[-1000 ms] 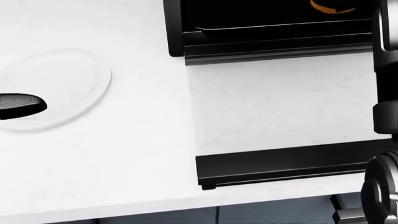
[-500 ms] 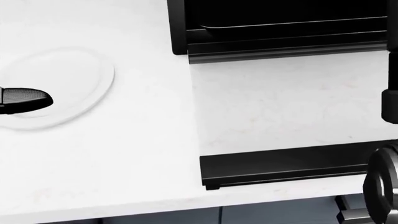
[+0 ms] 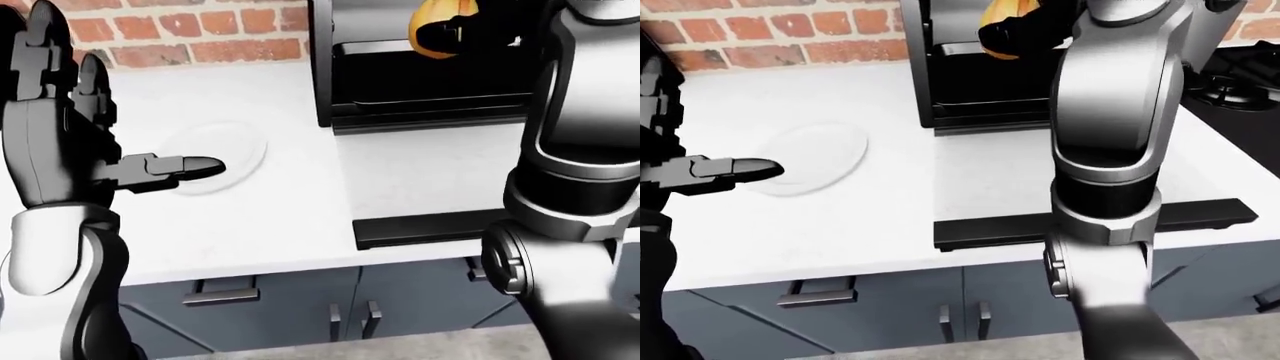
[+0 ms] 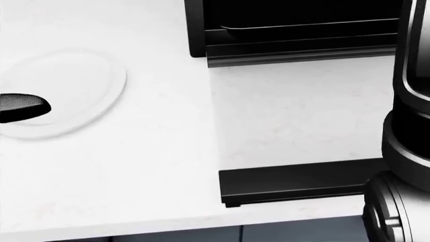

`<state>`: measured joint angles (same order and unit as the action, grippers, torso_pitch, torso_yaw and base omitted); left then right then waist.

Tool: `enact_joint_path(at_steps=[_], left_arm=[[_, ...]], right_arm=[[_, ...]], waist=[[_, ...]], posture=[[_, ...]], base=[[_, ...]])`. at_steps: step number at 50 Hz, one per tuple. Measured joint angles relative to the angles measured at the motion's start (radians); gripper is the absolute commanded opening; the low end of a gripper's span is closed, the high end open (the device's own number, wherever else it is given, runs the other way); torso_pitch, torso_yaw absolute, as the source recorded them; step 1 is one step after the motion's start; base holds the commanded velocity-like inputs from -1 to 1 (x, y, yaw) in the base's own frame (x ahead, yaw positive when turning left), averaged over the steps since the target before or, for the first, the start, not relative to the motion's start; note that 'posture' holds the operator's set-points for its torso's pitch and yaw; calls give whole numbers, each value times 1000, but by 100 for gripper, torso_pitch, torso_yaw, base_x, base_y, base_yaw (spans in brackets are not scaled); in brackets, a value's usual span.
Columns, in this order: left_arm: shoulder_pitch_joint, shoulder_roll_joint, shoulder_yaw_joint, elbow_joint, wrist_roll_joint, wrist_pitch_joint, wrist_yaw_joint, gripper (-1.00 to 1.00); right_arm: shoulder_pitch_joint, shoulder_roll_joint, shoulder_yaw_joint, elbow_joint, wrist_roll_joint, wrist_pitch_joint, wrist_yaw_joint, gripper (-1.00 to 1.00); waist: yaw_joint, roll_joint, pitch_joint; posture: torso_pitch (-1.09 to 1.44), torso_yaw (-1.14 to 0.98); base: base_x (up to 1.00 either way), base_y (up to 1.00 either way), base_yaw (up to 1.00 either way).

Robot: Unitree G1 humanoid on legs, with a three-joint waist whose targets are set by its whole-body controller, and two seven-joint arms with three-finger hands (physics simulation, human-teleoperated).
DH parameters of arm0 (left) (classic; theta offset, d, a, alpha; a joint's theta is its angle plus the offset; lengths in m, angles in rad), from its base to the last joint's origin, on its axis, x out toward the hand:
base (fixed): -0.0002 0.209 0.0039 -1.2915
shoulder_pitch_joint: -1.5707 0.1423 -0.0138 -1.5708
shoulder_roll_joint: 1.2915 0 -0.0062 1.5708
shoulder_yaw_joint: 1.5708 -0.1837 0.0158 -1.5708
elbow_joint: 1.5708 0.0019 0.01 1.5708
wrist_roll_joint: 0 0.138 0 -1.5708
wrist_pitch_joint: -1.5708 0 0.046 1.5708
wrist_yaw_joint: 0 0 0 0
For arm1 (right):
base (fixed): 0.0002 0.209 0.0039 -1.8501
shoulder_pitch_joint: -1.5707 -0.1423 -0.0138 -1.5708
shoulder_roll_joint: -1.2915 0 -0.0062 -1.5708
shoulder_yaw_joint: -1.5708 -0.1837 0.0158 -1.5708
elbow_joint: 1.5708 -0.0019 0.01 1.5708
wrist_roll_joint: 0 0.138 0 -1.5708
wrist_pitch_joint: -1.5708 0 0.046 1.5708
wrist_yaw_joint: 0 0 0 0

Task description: Pick the bread from the tray and place it on the plate on the counter.

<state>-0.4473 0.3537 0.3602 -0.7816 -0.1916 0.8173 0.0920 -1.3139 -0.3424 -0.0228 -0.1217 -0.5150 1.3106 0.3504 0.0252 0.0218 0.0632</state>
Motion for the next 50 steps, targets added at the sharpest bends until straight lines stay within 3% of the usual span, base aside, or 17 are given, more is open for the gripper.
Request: enact_joint_path(at_steps=[27,39,50], left_arm=[[-2,10,0,-5,-18,10,12,100],[20,8,19,-22,-29,5,12,100],[10,24,34,-36,-50,22,21,100]], right_arm=[[-147,140,68,-30,-61,60,196,-100],[-240,227,58,130,-7,-24,180,-100],[-263,249,54,238,54,-105,145,-100]], waist=[[105,9,0],[182,23,-8],[271,36,-17]], posture=[[0,21],[0,27],[0,32]], base=[[0,0,0],[0,0,0],[0,0,0]])
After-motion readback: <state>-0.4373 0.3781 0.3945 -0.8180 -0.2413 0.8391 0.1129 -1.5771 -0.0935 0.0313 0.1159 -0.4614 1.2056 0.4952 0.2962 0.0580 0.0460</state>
